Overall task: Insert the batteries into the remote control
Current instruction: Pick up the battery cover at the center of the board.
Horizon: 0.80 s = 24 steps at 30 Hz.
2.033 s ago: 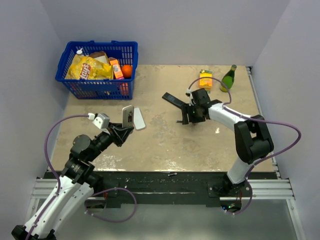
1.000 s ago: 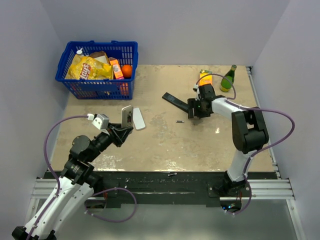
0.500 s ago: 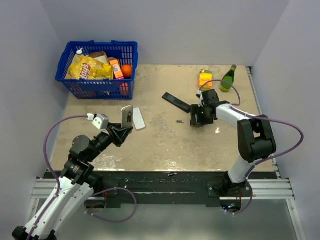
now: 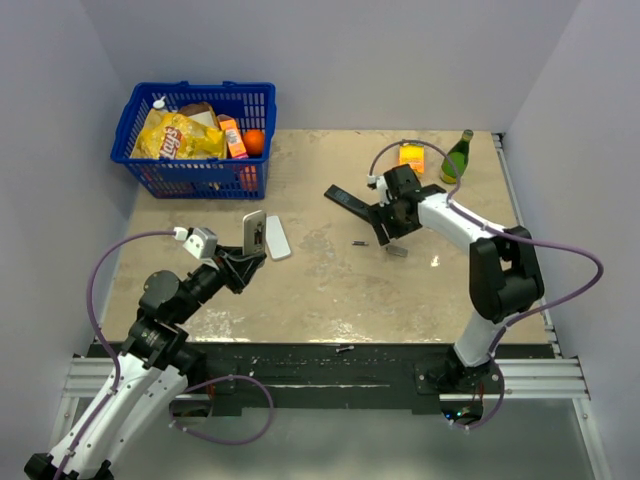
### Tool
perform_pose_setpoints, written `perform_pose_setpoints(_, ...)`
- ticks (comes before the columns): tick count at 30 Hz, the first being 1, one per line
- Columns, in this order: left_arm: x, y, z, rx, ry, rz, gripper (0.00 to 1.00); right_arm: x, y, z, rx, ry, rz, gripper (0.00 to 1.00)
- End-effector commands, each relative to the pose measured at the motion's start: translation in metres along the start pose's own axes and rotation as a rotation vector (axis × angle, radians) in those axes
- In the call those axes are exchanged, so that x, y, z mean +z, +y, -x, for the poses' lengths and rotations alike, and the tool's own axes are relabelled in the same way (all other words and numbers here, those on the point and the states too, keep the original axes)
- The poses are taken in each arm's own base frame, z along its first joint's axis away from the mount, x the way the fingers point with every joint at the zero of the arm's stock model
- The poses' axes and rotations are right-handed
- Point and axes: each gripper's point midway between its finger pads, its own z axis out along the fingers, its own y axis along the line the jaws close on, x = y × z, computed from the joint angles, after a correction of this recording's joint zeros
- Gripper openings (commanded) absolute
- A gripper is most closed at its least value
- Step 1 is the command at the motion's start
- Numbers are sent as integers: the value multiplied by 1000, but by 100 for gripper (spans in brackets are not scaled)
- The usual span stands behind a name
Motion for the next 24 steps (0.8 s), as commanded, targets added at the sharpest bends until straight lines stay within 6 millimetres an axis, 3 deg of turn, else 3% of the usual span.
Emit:
perform_pose_setpoints(1,1,-9,21,17,-66,-34,0,-7,-3,-12,-236,118,-2,69)
perform_pose_setpoints(9,1,-9,20,13,-62,-40,0,6,-11,-22,-380,227,2,55)
perform_pose_setpoints(24,2,-9,20,11,-61,-39,0,33,1,-14,-501,241,87,51)
